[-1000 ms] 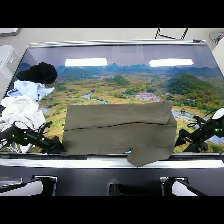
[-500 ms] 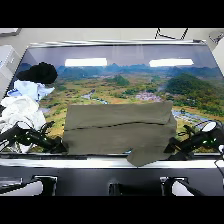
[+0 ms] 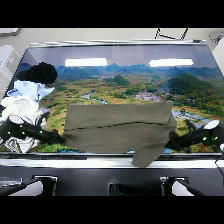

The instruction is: Fold the clothes and pants, and hang the long-sleeved shirts on hangers.

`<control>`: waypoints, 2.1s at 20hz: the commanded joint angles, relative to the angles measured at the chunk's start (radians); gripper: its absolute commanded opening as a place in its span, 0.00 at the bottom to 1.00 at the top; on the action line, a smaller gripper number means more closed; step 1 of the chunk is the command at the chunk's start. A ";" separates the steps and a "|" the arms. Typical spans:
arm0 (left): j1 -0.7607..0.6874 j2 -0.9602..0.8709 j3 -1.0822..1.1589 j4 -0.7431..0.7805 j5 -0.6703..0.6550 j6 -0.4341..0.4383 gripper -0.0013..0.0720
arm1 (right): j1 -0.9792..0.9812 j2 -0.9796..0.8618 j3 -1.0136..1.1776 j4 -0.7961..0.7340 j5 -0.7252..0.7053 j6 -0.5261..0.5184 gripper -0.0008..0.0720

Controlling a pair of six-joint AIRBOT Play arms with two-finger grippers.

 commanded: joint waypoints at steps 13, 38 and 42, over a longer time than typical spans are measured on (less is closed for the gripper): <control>-0.067 -0.534 0.758 -0.080 0.048 -0.283 0.05 | 0.218 -0.674 0.980 0.104 -0.020 0.217 0.07; -0.119 -0.208 0.851 -0.098 -0.214 -0.319 0.83 | 0.086 -0.765 0.851 0.269 0.110 -0.073 0.96; -0.250 -0.210 0.851 -0.098 -0.106 -0.319 0.83 | 0.166 -0.756 0.851 0.267 0.127 -0.057 0.40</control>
